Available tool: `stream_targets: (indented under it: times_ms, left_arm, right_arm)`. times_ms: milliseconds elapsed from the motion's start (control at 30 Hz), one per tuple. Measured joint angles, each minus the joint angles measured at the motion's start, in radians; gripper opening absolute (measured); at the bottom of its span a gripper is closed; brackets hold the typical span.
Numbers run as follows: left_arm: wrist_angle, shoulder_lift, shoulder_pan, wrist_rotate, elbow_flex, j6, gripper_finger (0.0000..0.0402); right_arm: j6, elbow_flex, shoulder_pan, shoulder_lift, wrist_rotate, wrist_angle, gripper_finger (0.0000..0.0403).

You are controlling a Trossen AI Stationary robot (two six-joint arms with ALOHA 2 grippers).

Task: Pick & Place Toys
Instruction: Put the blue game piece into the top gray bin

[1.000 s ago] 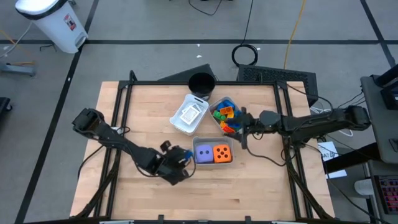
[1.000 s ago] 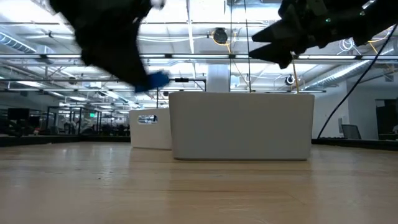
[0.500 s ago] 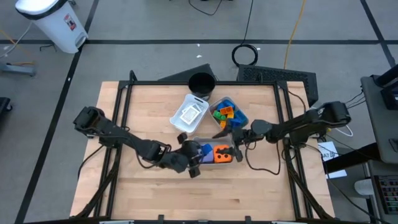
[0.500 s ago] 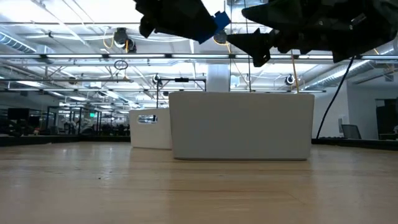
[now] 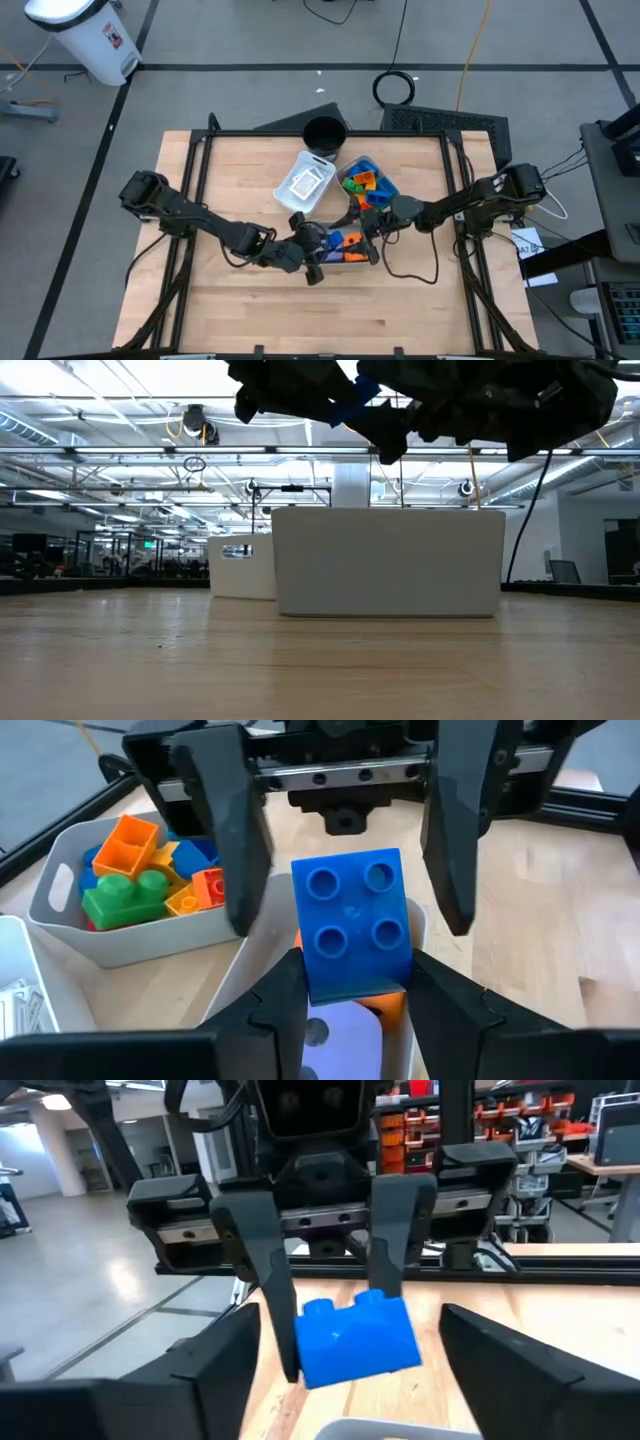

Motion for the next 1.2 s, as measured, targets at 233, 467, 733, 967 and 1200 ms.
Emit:
stream_targets:
  times_ms: [233,467,733,967,1200]
  left_arm:
    - [0.01,0.0,0.002,0.001,0.0,-0.003,0.0144]
    - [0.026,0.0,0.011,0.07,0.001,-0.081,0.0192]
    - [-0.011,-0.057,0.042,0.265,0.001,-0.075,0.0316]
    - [-0.04,-0.071,0.022,0.291,0.002,-0.059,0.0361]
    - [-0.034,-0.034,0.023,0.281,0.002,-0.058,0.0371]
  right_arm:
    - [-0.001,0.001,-0.001,0.0,0.001,-0.019,0.019]
    - [-0.021,0.001,-0.001,0.0,-0.042,-0.018,0.0102]
    - [-0.02,0.003,-0.047,-0.119,-0.064,-0.181,0.0102]
    - [-0.031,-0.012,-0.129,-0.338,0.195,-0.565,0.0102]
    - [0.043,-0.101,-0.22,-0.505,0.599,-0.851,0.0102]
